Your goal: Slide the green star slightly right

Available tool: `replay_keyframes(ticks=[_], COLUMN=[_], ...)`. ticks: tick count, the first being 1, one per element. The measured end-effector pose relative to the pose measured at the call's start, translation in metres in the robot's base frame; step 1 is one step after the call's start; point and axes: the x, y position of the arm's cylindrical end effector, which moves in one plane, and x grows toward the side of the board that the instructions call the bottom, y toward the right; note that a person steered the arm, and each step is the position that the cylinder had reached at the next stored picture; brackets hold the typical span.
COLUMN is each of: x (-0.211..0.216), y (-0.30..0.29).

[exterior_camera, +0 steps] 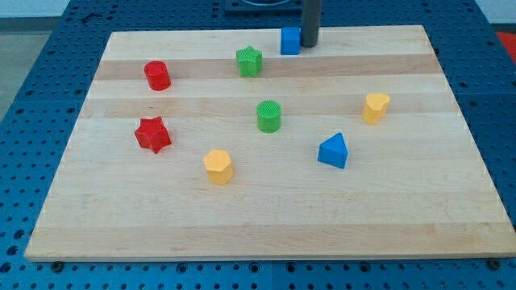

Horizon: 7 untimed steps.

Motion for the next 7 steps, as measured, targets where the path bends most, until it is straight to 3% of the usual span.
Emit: replay_keyframes(ticks=[2, 4, 6, 7], x=[-0.001, 0.009, 0.084, 0.104], y=[-0.045, -0.044, -0.038, -0.070])
